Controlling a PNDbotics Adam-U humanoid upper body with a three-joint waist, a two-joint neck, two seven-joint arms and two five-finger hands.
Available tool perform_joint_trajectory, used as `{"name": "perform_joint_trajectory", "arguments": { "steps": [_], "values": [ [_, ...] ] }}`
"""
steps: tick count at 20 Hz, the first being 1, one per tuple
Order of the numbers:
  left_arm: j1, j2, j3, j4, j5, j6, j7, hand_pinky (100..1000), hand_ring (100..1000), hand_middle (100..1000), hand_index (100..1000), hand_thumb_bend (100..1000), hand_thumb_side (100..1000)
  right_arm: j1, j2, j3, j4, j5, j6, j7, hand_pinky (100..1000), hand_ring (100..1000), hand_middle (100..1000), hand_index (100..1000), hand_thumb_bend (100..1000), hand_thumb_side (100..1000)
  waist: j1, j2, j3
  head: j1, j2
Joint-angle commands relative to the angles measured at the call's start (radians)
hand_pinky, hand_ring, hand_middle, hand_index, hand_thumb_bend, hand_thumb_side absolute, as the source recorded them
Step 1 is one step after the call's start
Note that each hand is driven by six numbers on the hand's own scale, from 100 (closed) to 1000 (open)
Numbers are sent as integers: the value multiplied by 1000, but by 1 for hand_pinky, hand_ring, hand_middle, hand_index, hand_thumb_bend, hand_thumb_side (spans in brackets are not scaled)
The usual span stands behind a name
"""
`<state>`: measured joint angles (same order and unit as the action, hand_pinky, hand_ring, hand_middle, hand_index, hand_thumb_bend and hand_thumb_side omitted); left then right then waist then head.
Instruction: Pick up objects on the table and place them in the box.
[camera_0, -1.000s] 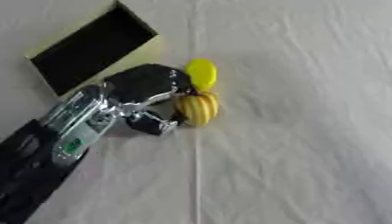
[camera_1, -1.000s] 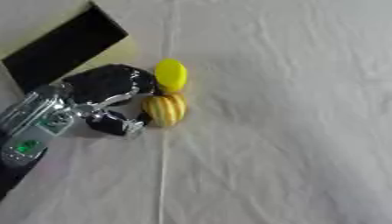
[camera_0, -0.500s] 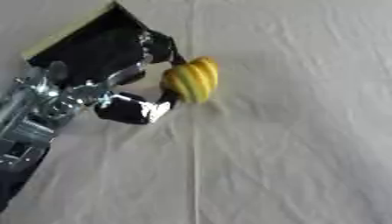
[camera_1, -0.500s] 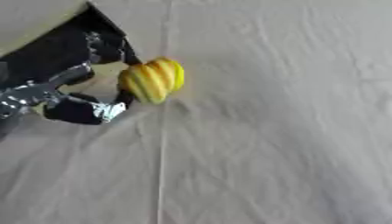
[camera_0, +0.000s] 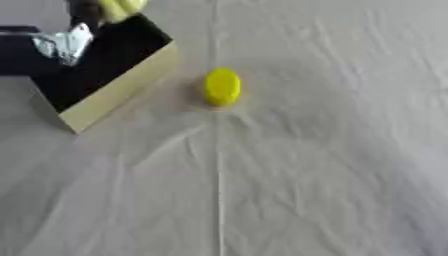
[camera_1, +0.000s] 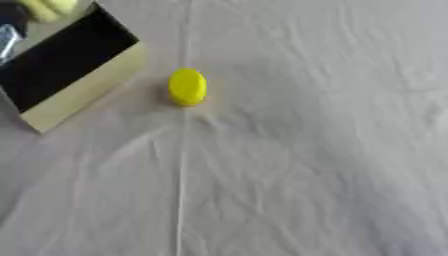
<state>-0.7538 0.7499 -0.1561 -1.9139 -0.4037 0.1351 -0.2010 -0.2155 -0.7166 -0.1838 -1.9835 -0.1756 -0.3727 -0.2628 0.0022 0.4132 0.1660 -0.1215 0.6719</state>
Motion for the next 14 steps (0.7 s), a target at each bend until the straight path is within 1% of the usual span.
{"name": "perform_joint_trajectory", "arguments": {
  "steps": [1,3,8,10,14],
  "values": [
    [1,67,40,62,-3,-12,36,719,703,599,649,100,261,-2,-19,-13,-16,8,-1,-6,928,828,684,805,100,625,-2,-17,-1,0,-15],
    [4,74,40,113,-13,-37,47,719,701,598,650,100,278,-2,-17,-13,-16,8,-1,-7,928,828,684,805,100,625,-3,-17,-2,5,-15],
    [1,64,29,240,-25,-119,54,725,708,601,655,100,264,-3,-11,-14,-16,6,-1,-7,928,828,683,805,100,625,-6,-15,-9,27,-21],
    [-1,57,25,274,-33,-149,55,726,709,602,655,100,261,-3,-9,-16,-16,6,-2,-10,928,828,683,805,100,625,-7,-14,-11,31,-23],
    [-13,43,11,334,-58,-191,52,724,710,602,655,100,231,-5,-6,-17,-16,4,-1,-12,929,828,681,805,100,625,-10,-14,-13,36,-29]
  ]
}}
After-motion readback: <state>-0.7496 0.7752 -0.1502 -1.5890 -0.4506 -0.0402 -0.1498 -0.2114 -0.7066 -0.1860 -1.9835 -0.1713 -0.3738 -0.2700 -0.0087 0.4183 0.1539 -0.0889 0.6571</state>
